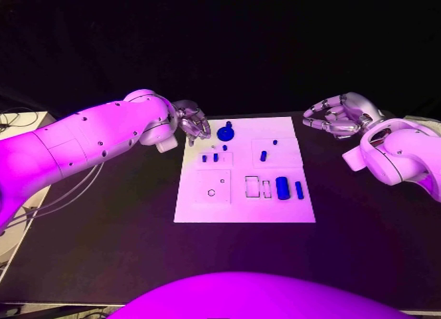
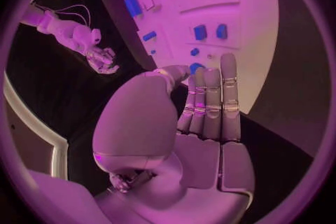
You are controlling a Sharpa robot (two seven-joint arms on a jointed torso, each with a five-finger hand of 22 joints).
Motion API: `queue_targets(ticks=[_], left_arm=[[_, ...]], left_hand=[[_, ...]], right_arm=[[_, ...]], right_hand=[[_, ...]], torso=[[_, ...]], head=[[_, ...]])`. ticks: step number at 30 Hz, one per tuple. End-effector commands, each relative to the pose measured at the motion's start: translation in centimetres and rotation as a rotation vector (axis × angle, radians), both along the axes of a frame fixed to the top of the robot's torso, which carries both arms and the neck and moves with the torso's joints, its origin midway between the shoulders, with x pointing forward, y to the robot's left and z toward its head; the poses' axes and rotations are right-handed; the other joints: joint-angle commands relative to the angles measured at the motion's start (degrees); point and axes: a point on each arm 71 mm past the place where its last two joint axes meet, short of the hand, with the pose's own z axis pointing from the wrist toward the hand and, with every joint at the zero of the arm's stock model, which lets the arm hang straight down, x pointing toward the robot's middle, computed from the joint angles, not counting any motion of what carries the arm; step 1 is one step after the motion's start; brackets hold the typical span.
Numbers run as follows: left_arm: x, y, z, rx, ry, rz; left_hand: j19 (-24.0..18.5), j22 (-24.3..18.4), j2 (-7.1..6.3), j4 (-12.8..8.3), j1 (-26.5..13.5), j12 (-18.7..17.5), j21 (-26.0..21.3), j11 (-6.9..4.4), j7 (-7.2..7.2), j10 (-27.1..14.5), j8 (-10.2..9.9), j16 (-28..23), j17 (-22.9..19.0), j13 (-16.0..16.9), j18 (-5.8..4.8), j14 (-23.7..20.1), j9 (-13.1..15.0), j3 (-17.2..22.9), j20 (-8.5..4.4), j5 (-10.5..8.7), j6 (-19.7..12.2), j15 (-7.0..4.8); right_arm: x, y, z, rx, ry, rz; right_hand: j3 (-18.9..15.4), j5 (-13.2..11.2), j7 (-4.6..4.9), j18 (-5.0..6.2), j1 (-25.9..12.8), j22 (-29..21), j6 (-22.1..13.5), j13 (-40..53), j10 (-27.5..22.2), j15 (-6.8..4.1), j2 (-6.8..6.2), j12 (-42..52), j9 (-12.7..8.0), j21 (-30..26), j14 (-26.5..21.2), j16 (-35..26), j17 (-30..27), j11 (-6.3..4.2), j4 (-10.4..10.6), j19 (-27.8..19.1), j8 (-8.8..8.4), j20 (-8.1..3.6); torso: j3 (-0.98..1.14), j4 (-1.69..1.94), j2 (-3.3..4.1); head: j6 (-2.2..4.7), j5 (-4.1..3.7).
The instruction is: Assemble the parts on the task board
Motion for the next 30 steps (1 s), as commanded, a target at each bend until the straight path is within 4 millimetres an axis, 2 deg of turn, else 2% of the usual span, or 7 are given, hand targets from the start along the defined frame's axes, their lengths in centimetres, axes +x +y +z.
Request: queue_targets(ticks=[1,4,11,16,17,20,30], left_arm=[[0.1,-1.6,1.2,-0.128,-0.209,-0.111],[-0.1,-2.5,1.2,-0.109,-0.293,-0.172],[-0.4,-4.3,-0.3,0.005,-0.416,-0.299],[-0.2,-4.9,-1.6,0.097,-0.453,-0.34],[-0.1,-4.9,-1.8,0.113,-0.459,-0.344],[0.1,-5.1,-2.5,0.155,-0.471,-0.354],[0.3,-5.0,-3.3,0.24,-0.476,-0.367]], left_hand=[[-1.0,0.5,-0.33,-2.4,1.2,-2.2,0.3,0.19,0.67,-0.6,-2.2,-1.7,-2.1,-2.5,0.53,-1.0,-2.5,0.9,-0.01,-0.26,-0.6,0.06],[-3.2,2.9,-0.25,-5.4,1.2,-7.0,2.6,1.02,0.85,-0.6,-5.2,-2.1,-4.3,-7.7,0.63,-1.5,-7.1,1.0,0.23,-0.58,0.8,0.73],[-0.6,3.6,-1.32,-6.2,-1.4,-10.2,4.4,1.24,0.29,-0.8,-7.6,3.2,-3.9,-12.0,0.71,1.9,-11.1,-1.6,0.8,-4.09,2.9,0.78],[3.0,4.2,-1.76,-6.4,-1.8,-10.4,6.0,0.6,-0.47,-0.5,-8.6,14.1,4.0,-13.5,0.67,9.1,-12.8,-1.7,0.43,-4.48,3.5,0.2],[6.5,8.8,-1.77,-6.4,-1.9,-10.0,10.4,0.35,-0.67,0.0,-8.6,17.4,6.8,-13.7,-0.31,11.5,-13.1,-1.6,0.23,-4.41,3.9,-0.06],[11.1,15.1,-2.27,-6.4,-2.4,-9.6,16.4,-0.12,-1.29,0.4,-8.8,21.6,10.1,-14.0,-1.6,14.5,-13.6,-1.3,-0.2,-4.39,4.7,-0.53],[19.2,27.7,-3.34,-6.0,-3.8,-9.3,27.8,-1.34,-2.89,0.6,-9.2,28.5,16.8,-14.7,-4.24,20.5,-14.1,-1.1,-2.04,-4.44,6.1,-2.8]], right_arm=[[0.1,-0.1,0.2,0.005,-0.021,-0.002],[0.2,-0.1,0.2,0.007,-0.026,-0.005],[0.4,-0.2,0.3,0.011,-0.037,-0.012],[0.4,0.0,0.3,0.013,-0.039,-0.008],[0.4,0.1,0.3,0.013,-0.039,-0.007],[0.4,0.2,0.3,0.014,-0.038,-0.004],[0.3,0.3,0.3,0.015,-0.034,0.0]], right_hand=[[0.1,0.2,0.19,0.83,0.5,-2.5,-0.1,13.3,4.7,0.32,-0.18,-1.1,0.1,-1.8,5.9,-0.3,14.5,0.4,0.1,-0.6,-0.47,0.34],[0.3,0.2,0.22,1.18,0.7,-4.4,-0.1,11.8,3.7,0.31,-0.19,-2.5,0.3,-3.1,5.6,-1.0,13.6,0.41,0.1,-1.4,-0.69,0.36],[0.4,0.2,0.24,1.64,0.8,-6.8,-0.2,10.3,2.7,0.29,-0.23,-4.0,0.4,-5.0,5.2,-2.1,12.5,0.4,0.0,-2.3,-0.98,0.35],[0.4,0.2,0.24,1.64,0.8,-6.8,-0.2,10.3,2.7,0.29,-0.23,-4.0,0.4,-5.0,5.2,-2.1,12.5,0.4,0.0,-2.3,-0.98,0.35],[0.4,0.2,0.24,1.64,0.8,-6.8,-0.2,10.3,2.7,0.29,-0.23,-4.0,0.4,-5.0,5.2,-2.1,12.5,0.4,0.0,-2.3,-0.98,0.35],[0.4,0.3,0.24,1.6,0.8,-6.6,-0.2,10.4,2.8,0.28,-0.22,-3.9,0.4,-4.9,5.2,-2.0,12.6,0.39,-0.1,-2.2,-1.03,0.34],[0.4,0.3,0.23,1.52,0.8,-6.2,-0.2,10.7,3.0,0.28,-0.17,-3.7,0.5,-4.6,5.2,-1.9,12.7,0.39,0.0,-2.1,-1.04,0.34]], torso=[[-0.01,0.01,0.04],[0.02,-0.07,0.04],[0.0,0.05,0.02],[-0.08,-0.15,0.12],[-0.09,-0.15,0.14],[-0.05,-0.13,0.15],[-0.03,-0.02,0.14]], head=[[0.01,-0.17],[0.01,-0.22],[0.54,-0.7],[0.91,-0.67],[0.94,-0.68],[1.07,-0.85],[1.06,-1.19]])
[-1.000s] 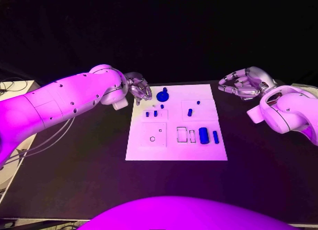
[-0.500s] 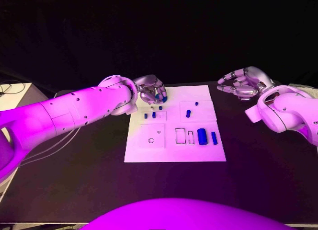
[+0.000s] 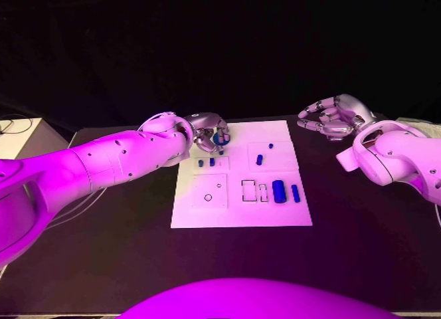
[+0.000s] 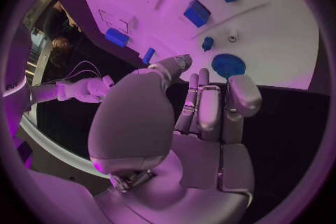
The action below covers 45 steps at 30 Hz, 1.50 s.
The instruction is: Assemble the parts on the task board
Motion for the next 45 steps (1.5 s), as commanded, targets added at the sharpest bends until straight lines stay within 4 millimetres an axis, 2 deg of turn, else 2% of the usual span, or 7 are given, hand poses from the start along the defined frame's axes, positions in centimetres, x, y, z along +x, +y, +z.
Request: queue_targets(ticks=[1,6,11,29,45], left_arm=[[0.0,-0.1,-0.1,0.063,-0.032,-0.026],[-0.1,-0.1,-0.5,0.097,0.011,-0.03],[-0.1,-0.1,-0.8,0.118,0.036,-0.028],[0.4,-0.5,-1.2,0.126,0.04,-0.013],[0.3,-0.5,-2.0,0.136,0.069,-0.01]], left_hand=[[1.0,1.5,-0.21,0.2,-0.8,-0.1,1.4,-0.46,-0.18,-0.5,-0.4,0.8,0.9,-0.3,-0.55,0.9,-0.1,0.3,-0.36,-0.1,0.4,-0.23],[2.0,2.8,-0.87,0.8,-1.8,-1.3,2.6,-0.44,-0.53,-1.3,-0.9,1.5,1.4,-1.0,-0.84,1.8,-0.2,0.0,-0.74,-0.12,0.3,-0.44],[2.2,2.9,-0.88,0.9,-2.0,-1.8,2.7,-0.42,-0.62,-1.6,-1.1,1.5,1.3,-1.2,-0.86,2.0,-0.3,0.0,-0.78,-0.12,0.4,-0.46],[2.3,2.9,0.11,0.9,-1.2,-2.7,2.7,-0.43,-0.34,-0.7,-1.7,1.2,0.7,-1.9,-0.9,2.0,-0.4,1.3,-0.81,0.03,1.1,-0.49],[2.3,3.0,0.35,0.8,-1.1,-3.0,2.7,-0.45,-0.27,0.3,-1.7,1.2,0.5,-2.1,-0.92,2.1,-0.3,1.8,-0.76,-0.06,2.1,-0.46]], right_arm=[[0.0,0.1,0.1,0.007,-0.007,0.005],[-0.1,0.1,0.1,0.007,-0.004,0.008],[-0.2,0.2,0.1,0.008,-0.003,0.01],[-0.3,0.5,0.1,0.01,0.001,0.02],[-0.5,0.6,0.3,0.011,-0.002,0.024]], right_hand=[[0.5,0.3,0.24,0.6,0.6,0.0,-0.2,10.7,3.0,0.28,0.06,0.0,0.1,0.2,5.2,0.0,12.7,0.39,0.0,-0.1,-0.23,0.04],[0.5,0.3,0.23,0.57,0.6,0.2,-0.1,10.8,3.0,0.27,0.09,0.1,0.1,0.3,5.2,0.0,12.7,0.38,0.0,-0.1,-0.23,0.03],[0.5,0.3,0.23,0.57,0.6,0.2,-0.1,10.8,3.0,0.27,0.09,0.1,0.1,0.3,5.2,0.0,12.7,0.38,0.0,-0.1,-0.23,0.03],[0.5,0.3,0.2,0.46,0.6,0.8,-0.1,11.1,3.3,0.25,0.16,0.4,0.1,0.6,5.3,0.1,12.8,0.36,0.0,0.2,-0.23,0.01],[0.5,0.3,0.2,0.46,0.6,0.8,-0.1,11.1,3.3,0.25,0.16,0.4,0.1,0.6,5.3,0.1,12.8,0.36,0.0,0.2,-0.23,0.01]], torso=[[0.02,0.12,-0.02],[0.03,0.14,-0.06],[0.02,0.14,-0.12],[0.02,0.09,-0.02],[0.01,0.16,-0.1]], head=[[-0.15,-0.14],[-0.34,-0.21],[-0.45,-0.23],[-0.58,-0.46],[-1.11,-0.74]])
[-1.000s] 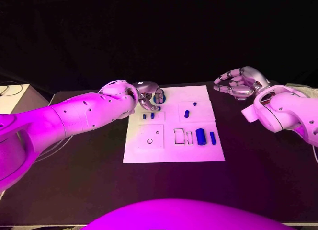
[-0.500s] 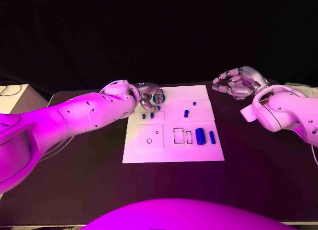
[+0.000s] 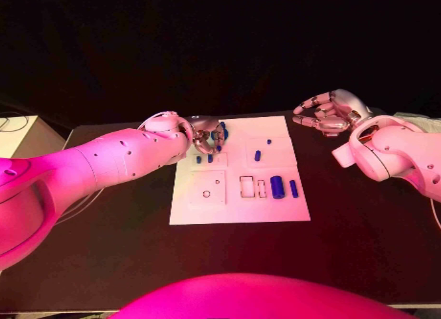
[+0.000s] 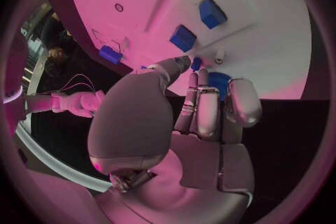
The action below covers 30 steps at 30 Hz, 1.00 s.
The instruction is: Assemble the parts on the task board
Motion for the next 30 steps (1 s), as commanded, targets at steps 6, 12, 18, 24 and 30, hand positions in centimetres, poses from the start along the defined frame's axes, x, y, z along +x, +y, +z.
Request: queue_targets(ticks=[6,12,18,24,30], left_arm=[[0.03,0.05,-0.26,0.014,0.013,0.001],[0.12,0.09,-0.29,0.014,0.012,0.007],[0.18,0.01,-0.33,0.01,0.014,0.009],[0.15,-0.19,-0.41,0.004,0.02,0.006],[0.13,-0.23,-0.49,0.003,0.026,0.007]], left_hand=[[0.3,0.2,0.72,-0.1,0.2,-0.2,0.2,-0.01,0.01,0.9,-0.4,-0.1,0.1,-0.1,-0.96,0.4,0.0,0.7,0.04,-0.06,0.7,0.1],[0.4,0.3,1.14,-0.2,0.4,-0.4,0.3,0.03,0.13,1.2,-0.5,0.0,0.1,-0.3,-0.98,0.5,0.0,1.2,0.07,-0.07,0.9,0.18],[0.4,0.4,1.29,-0.2,0.5,-0.5,0.3,0.06,0.2,1.3,-0.6,0.0,0.2,-0.3,-1.01,0.5,0.0,1.3,0.1,-0.11,1.0,0.24],[0.5,0.6,1.32,-0.2,0.4,-0.6,0.5,0.11,0.29,1.4,-0.7,0.1,0.3,-0.4,-1.06,0.5,0.0,1.4,0.15,-0.21,1.0,0.37],[0.6,0.7,1.18,-0.1,0.2,-0.8,0.6,0.21,0.35,1.5,-1.0,0.2,0.3,-0.5,-1.1,0.6,-0.1,1.3,0.3,-0.42,0.8,0.61]], right_arm=[[-0.02,0.08,0.18,0.002,-0.006,0.007],[-0.02,0.11,0.2,0.003,-0.007,0.009],[-0.07,0.21,0.26,0.003,-0.007,0.011],[-0.1,0.34,0.34,0.004,-0.007,0.015],[-0.1,0.37,0.44,0.004,-0.008,0.017]], right_hand=[[0.5,0.3,0.2,0.47,0.6,0.0,-0.1,11.1,3.3,0.25,0.16,0.2,0.1,0.2,5.3,0.1,12.8,0.36,0.0,0.2,-0.24,0.01],[0.5,0.3,0.2,0.47,0.6,0.0,-0.1,11.1,3.3,0.25,0.16,0.2,0.1,0.2,5.3,0.1,12.8,0.36,0.0,0.2,-0.24,0.01],[0.5,0.3,0.2,0.47,0.6,0.0,-0.1,11.1,3.3,0.25,0.16,0.2,0.1,0.2,5.3,0.1,12.8,0.36,0.0,0.2,-0.24,0.01],[0.5,0.3,0.2,0.47,0.6,0.0,-0.1,11.1,3.3,0.25,0.16,0.2,0.1,0.2,5.3,0.1,12.8,0.36,0.0,0.2,-0.24,0.01],[0.5,0.3,0.2,0.47,0.6,0.0,-0.1,11.1,3.3,0.25,0.16,0.2,0.1,0.2,5.3,0.1,12.8,0.36,0.0,0.2,-0.24,0.01]], torso=[[-0.02,0.01,-0.08],[0.01,-0.04,-0.06],[-0.02,-0.09,-0.01],[0.01,0.0,-0.03],[0.02,0.0,-0.04]], head=[[-0.1,-0.14],[-0.12,-0.19],[-0.14,-0.35],[-0.14,-0.56],[-0.14,-0.69]])
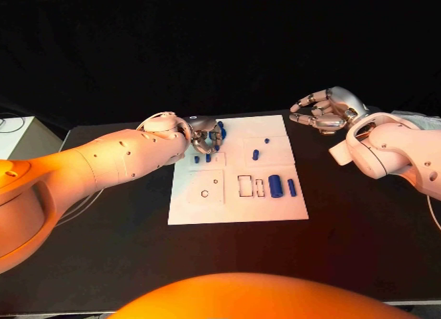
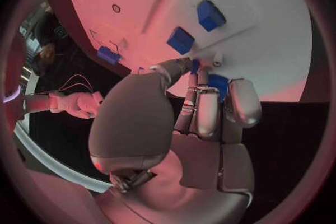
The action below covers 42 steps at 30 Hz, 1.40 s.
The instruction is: Assemble the parts on the task board
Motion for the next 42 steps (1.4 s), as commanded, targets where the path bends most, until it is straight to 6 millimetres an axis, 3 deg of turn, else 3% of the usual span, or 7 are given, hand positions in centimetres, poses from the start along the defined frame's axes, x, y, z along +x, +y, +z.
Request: queue_targets(ticks=[1,12,22,42], left_arm=[[-0.07,-0.15,-0.16,0.0,0.02,-0.005],[-0.03,-0.08,-0.35,0.011,0.034,0.0],[0.02,0.0,-0.2,-0.011,0.014,-0.001],[-0.07,0.47,0.0,-0.074,-0.02,0.01]], left_hand=[[0.4,0.1,0.35,-0.1,-0.2,-0.3,0.3,0.0,0.14,0.5,-0.3,0.2,0.0,-0.1,-1.1,0.2,-0.1,0.3,0.09,-0.34,0.2,0.2],[0.4,0.2,1.07,-0.4,0.4,-0.6,0.4,-0.01,0.33,1.1,-0.4,0.3,0.1,-0.3,-1.1,0.2,0.0,1.1,0.4,-0.37,1.1,0.47],[0.6,0.8,2.79,-1.2,0.8,-1.0,1.0,-0.4,0.67,4.3,0.1,0.8,0.4,-0.4,-1.2,0.4,0.5,2.2,0.76,-0.59,4.3,0.71],[0.8,1.5,2.93,-2.1,0.3,-5.1,1.6,-0.12,1.32,8.6,-1.0,1.3,0.6,-1.5,-1.33,0.5,0.7,2.6,1.03,-0.78,6.9,1.11]], right_arm=[[-0.02,0.08,0.14,0.001,-0.004,0.008],[0.0,0.13,0.33,0.0,-0.008,0.01],[-0.02,0.19,0.4,0.0,-0.008,0.013],[-0.06,0.19,0.46,-0.001,-0.008,0.014]], right_hand=[[0.5,0.3,0.2,0.47,0.6,0.1,-0.1,11.1,3.3,0.25,0.16,0.2,0.1,0.2,5.3,0.1,12.8,0.36,0.0,0.2,-0.24,0.01],[0.5,0.3,0.2,0.47,0.6,0.1,-0.1,11.1,3.3,0.25,0.16,0.2,0.1,0.2,5.3,0.1,12.8,0.36,0.0,0.2,-0.24,0.01],[0.5,0.3,0.16,0.44,0.5,0.2,0.0,11.1,3.4,0.19,0.17,0.2,0.2,0.2,5.3,0.2,12.9,0.31,0.1,0.3,-0.33,-0.04],[0.5,0.3,0.14,0.41,0.5,0.3,0.1,11.3,3.5,0.18,0.18,0.4,0.2,0.3,5.3,0.2,12.9,0.29,0.1,0.4,-0.35,-0.06]], torso=[[0.01,0.05,-0.04],[-0.04,0.08,-0.09],[-0.01,0.11,-0.12],[-0.04,0.14,-0.17]], head=[[0.0,-0.11],[0.0,-0.25],[0.0,-0.32],[0.0,-0.35]])
